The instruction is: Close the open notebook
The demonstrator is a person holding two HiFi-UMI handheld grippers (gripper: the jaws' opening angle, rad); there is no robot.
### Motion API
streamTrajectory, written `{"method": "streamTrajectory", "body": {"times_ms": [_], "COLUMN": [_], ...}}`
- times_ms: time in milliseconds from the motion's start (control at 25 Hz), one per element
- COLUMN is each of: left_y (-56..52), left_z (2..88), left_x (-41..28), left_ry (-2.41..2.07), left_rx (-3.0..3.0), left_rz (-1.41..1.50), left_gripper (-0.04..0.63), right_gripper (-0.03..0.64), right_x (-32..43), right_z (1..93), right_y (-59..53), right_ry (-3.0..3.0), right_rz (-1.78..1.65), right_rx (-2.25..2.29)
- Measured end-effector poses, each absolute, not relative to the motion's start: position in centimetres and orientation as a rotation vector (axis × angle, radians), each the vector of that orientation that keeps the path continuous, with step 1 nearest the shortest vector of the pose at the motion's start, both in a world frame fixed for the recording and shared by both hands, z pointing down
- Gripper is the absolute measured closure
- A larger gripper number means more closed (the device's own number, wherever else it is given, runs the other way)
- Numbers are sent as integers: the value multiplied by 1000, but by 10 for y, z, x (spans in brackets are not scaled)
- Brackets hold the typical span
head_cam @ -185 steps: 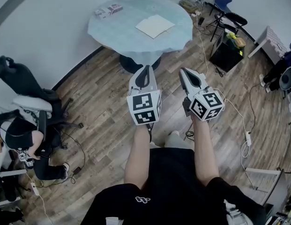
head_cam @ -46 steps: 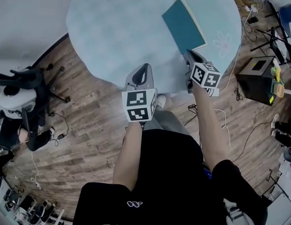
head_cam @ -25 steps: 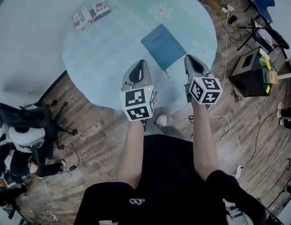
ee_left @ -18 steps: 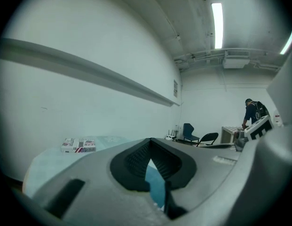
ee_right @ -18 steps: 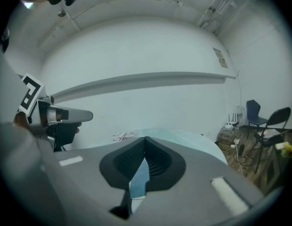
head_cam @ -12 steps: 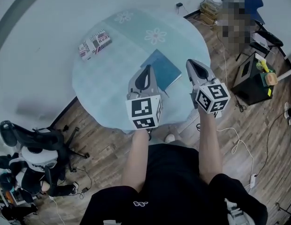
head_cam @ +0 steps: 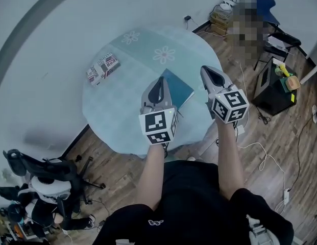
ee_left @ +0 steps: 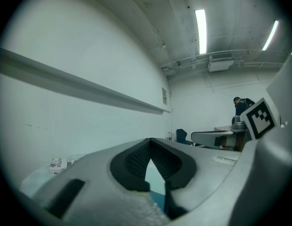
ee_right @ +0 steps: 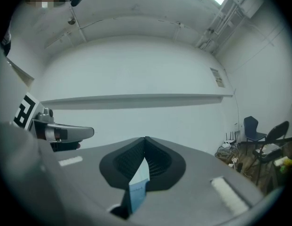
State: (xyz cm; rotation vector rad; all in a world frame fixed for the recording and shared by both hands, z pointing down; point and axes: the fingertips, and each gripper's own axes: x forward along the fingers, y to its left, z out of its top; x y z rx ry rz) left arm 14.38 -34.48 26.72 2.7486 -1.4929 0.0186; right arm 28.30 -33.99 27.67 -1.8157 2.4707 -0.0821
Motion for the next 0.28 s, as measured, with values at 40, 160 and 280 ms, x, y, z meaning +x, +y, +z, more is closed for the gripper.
{"method": "streamTrajectory", "body": {"times_ms": [40,160,280], "left_y": [-343,-340,-336], "left_z": [265,262,262], "left_x": [148,154,158], "left_ry": [-1485,-1471,-1460], "left_rx": [2757,2766,2766], "left_rz": [11,-4,-7], "left_gripper": [592,592,592], "right_gripper": [606,606,606], "right_x": [284,287,293], "right_z": [273,269,268], "right_y": [-339,-336,-331], "right_ry": [2473,2478,2472], "right_rz": [-68,-52,-50], "right_rx": [-1815,-1817,-1828]}}
